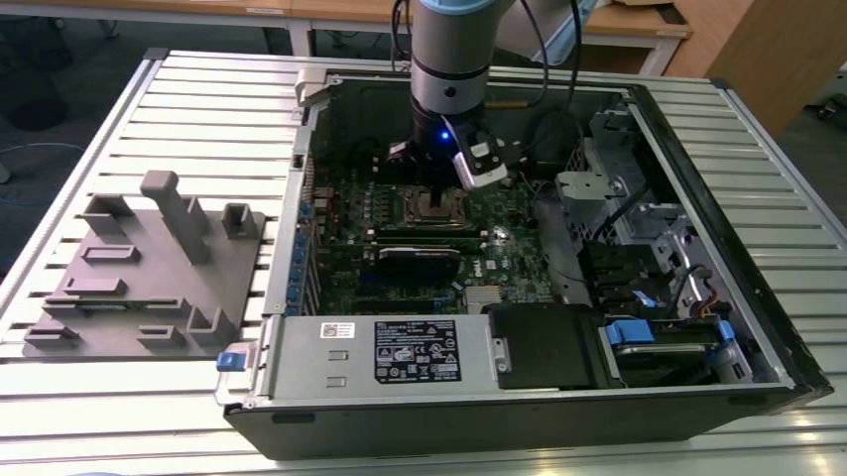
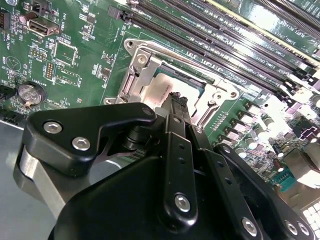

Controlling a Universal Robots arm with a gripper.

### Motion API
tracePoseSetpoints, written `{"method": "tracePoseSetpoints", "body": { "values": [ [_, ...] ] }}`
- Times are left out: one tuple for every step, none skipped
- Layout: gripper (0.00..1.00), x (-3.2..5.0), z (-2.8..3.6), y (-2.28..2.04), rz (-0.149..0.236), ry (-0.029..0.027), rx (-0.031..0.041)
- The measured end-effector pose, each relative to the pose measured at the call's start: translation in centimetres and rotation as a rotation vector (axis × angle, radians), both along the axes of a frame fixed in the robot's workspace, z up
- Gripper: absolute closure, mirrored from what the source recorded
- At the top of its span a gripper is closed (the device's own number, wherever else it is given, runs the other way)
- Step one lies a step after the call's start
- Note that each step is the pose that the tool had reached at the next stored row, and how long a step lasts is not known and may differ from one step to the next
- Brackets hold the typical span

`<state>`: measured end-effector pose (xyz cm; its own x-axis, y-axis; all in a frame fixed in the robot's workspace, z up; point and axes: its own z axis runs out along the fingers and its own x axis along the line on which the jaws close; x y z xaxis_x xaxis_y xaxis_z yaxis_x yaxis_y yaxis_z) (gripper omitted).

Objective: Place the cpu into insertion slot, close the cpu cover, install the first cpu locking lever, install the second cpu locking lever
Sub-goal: 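Install the second cpu locking lever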

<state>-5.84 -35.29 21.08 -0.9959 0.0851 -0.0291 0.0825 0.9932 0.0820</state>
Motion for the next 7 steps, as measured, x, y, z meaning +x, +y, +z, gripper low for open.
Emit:
{"method": "tracePoseSetpoints", "body": {
  "values": [
    [0.9,0.0,0.01,0.02,0.0,0.0001,-0.0002],
    [0.9,0.0,0.0,0.05,0.0,0.0,-0.0001],
    [0.9,0.0,0.0,0.06,0.0,-0.0001,0.0],
    [0.9,0.01,0.0,0.08,0.0,0.0002,0.0001],
    [0.9,0.01,0.0,0.08,0.0,0.0006,0.0001],
    [0.9,0.01,0.0,0.08,0.0,0.0006,0.0001],
    [0.9,0.02,0.0,0.08,0.0,0.0007,0.0001]
  ]
}}
